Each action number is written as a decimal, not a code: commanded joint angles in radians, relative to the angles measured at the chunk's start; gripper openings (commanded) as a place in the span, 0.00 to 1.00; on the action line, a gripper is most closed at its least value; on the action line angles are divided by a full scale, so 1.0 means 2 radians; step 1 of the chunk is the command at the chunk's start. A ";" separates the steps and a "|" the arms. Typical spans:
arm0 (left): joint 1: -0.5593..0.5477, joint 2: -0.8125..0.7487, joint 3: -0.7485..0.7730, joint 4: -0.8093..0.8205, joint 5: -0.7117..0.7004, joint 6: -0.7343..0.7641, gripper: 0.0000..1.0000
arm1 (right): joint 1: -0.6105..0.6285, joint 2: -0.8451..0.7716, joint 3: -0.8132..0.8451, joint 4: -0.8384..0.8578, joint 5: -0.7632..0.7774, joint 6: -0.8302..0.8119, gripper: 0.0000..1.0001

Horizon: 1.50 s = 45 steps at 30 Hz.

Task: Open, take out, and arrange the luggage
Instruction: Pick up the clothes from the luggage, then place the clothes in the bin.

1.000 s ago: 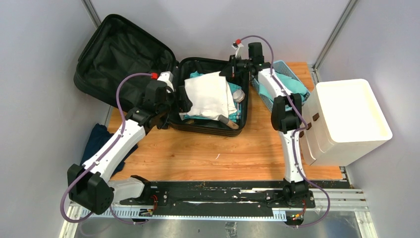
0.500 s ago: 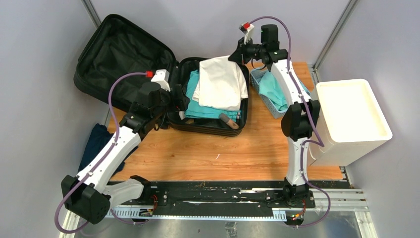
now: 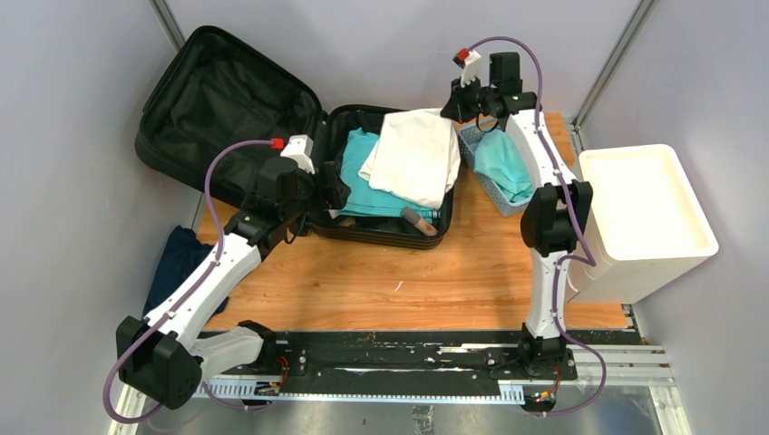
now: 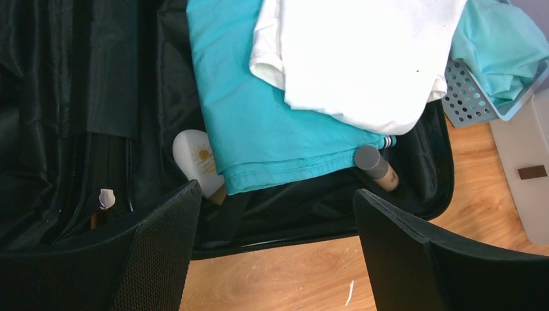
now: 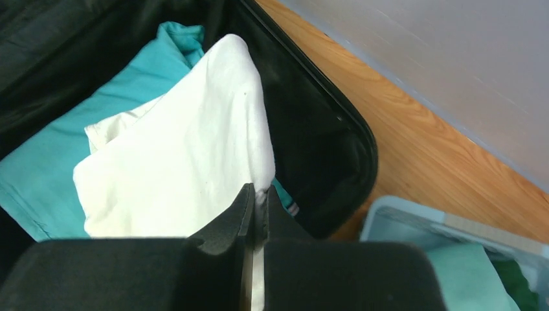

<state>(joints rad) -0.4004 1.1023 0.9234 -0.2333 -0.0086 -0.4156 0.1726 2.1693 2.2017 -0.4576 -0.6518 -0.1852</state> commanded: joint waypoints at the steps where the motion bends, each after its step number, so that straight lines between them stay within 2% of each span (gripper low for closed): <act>1: 0.003 -0.004 0.000 0.024 0.001 0.000 0.90 | -0.020 -0.047 0.028 -0.019 0.043 -0.030 0.00; 16: 0.003 -0.008 -0.014 0.033 0.015 0.005 0.91 | -0.082 -0.098 0.011 -0.047 0.094 -0.085 0.00; 24: 0.003 -0.008 -0.018 0.035 0.018 0.005 0.91 | -0.134 -0.081 -0.001 -0.040 0.125 -0.119 0.00; 37: 0.003 -0.004 -0.016 0.037 0.020 0.005 0.91 | -0.152 -0.016 -0.006 -0.035 0.239 -0.212 0.00; 45: 0.003 0.002 -0.011 0.038 0.023 0.008 0.91 | -0.152 -0.017 -0.018 -0.016 0.314 -0.268 0.00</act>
<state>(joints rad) -0.4004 1.1023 0.9009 -0.1822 0.0265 -0.4152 -0.1177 2.1536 2.1807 -0.5381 -0.1280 -0.6331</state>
